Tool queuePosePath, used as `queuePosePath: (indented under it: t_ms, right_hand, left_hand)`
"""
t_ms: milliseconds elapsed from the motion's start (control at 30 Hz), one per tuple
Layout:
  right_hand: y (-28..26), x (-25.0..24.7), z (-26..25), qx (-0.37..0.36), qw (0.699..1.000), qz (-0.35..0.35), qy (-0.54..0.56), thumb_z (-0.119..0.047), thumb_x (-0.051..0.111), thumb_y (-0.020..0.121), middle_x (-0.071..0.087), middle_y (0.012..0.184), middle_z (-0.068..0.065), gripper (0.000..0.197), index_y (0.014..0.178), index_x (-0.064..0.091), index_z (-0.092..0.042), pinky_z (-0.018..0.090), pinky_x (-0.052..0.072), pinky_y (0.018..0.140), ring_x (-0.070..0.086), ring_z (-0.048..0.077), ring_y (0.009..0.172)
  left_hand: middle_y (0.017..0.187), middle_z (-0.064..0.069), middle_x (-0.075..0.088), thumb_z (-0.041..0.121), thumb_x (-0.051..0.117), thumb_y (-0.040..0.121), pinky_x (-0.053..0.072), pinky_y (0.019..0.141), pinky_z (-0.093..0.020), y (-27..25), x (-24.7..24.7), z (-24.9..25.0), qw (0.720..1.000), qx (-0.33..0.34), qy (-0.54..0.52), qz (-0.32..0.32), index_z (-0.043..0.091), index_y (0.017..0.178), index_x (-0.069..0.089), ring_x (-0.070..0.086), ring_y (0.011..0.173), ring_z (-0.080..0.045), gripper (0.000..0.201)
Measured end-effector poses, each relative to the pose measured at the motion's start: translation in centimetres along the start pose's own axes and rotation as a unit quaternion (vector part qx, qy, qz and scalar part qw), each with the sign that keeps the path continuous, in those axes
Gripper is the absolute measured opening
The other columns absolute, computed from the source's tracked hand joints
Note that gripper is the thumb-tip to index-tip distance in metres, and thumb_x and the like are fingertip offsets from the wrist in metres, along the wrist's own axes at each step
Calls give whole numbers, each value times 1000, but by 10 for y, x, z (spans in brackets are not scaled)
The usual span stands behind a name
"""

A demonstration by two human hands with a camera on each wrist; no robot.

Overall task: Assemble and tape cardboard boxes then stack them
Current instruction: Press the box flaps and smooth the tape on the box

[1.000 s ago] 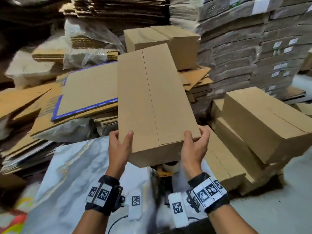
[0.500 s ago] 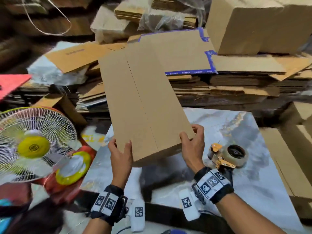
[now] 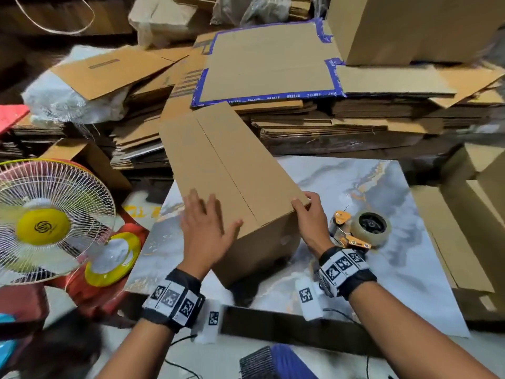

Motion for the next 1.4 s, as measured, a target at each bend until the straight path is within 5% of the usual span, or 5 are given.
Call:
queuePosePath:
  t_ms: [200,400,667,933,1400]
  right_hand:
    - [5,-71,72,56,990,114,-59,-33,56,100,63,105,7,19,104,60,-15,33,40,80,58,28,99]
    - [-11,-148,198,337,912,132,-191,-57,73,72,53,131,26,82,129,52,-3,50,45,101,51,45,122]
    - [39,-109,290,381,917,-92,72,-38,93,58,69,92,14,64,103,65,-1,43,57,80,68,33,80]
    - [30,-154,179,371,857,-100,343,-5,50,95,47,44,1,32,63,52,-8,22,46,41,47,15,34]
    - [53,-299,20,44,987,-98,119,2,64,92,50,56,8,17,79,57,-6,25,42,44,46,17,45]
  left_hand:
    - [167,-5,-18,95,25,75,3,120,-66,31,33,65,936,295,123,-151,34,162,4,-19,154,-30,108]
    - [169,-3,-8,99,6,71,8,121,-63,43,59,74,940,256,144,-173,42,160,2,-3,156,-30,106]
    - [170,-3,-4,89,23,73,5,122,-60,33,77,123,970,154,111,-149,42,161,6,-3,156,-28,101]
    - [169,-12,-6,71,50,90,4,119,-65,35,114,218,987,-4,88,-132,31,162,7,-7,155,-36,93]
    - [152,-16,41,47,53,98,26,115,-54,45,129,318,985,-54,-114,-120,16,140,49,32,141,-38,53]
Point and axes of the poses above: each hand's wrist, its own y-axis towards the middle knuckle, its own x-axis out of the palm, z = x × y, the point moved 9 cm from there along y, towards the middle knuckle
